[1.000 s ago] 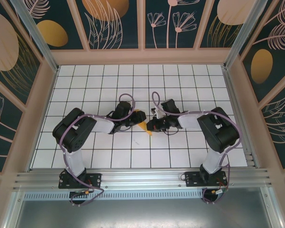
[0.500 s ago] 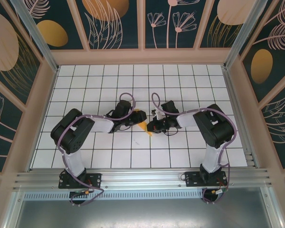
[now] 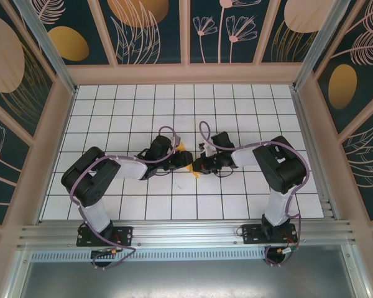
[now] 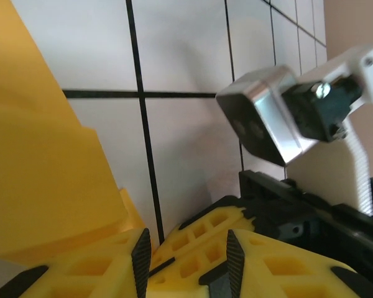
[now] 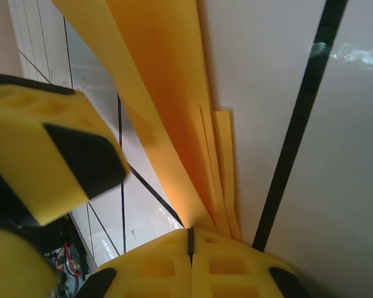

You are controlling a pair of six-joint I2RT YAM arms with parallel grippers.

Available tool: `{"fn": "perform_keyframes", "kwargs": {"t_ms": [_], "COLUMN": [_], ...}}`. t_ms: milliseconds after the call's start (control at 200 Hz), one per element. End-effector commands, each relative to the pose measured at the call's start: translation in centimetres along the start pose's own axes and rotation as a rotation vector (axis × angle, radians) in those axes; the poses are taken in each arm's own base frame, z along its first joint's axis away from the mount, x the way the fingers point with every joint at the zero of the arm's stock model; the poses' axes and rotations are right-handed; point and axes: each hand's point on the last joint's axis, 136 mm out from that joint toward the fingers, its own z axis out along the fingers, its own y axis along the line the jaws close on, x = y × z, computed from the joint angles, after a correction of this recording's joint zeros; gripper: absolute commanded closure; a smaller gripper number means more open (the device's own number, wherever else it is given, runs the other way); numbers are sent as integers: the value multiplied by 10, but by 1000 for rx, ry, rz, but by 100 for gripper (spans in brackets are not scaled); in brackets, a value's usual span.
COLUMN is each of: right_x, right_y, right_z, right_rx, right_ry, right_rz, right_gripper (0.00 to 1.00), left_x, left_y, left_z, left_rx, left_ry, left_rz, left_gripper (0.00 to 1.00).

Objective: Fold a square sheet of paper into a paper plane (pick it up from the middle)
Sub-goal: Fold the wing for the fifth time at the center of the table.

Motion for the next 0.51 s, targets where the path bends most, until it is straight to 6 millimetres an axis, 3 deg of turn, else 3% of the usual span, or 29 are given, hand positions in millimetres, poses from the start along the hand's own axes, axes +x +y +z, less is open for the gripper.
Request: {"fn": "perform_keyframes", "kwargs": {"t_ms": [0, 335, 500], "right_x": [14, 21, 26], "right_y": [-43, -51, -58], "right_z": [3, 1, 0], "right_rx": [127, 159, 191], "right_ry": [11, 21, 31], "right_rz": [99, 108, 113], "right_gripper": [100, 100, 100], "left_x": [-5, -16, -21], "left_y": [11, 58, 67], "left_z": [7, 10, 4], "left_rx": [-19, -195, -247], "left_ry": [-42, -152, -168], "left_rz": [21, 22, 28], "left_gripper": [60, 65, 65]}}
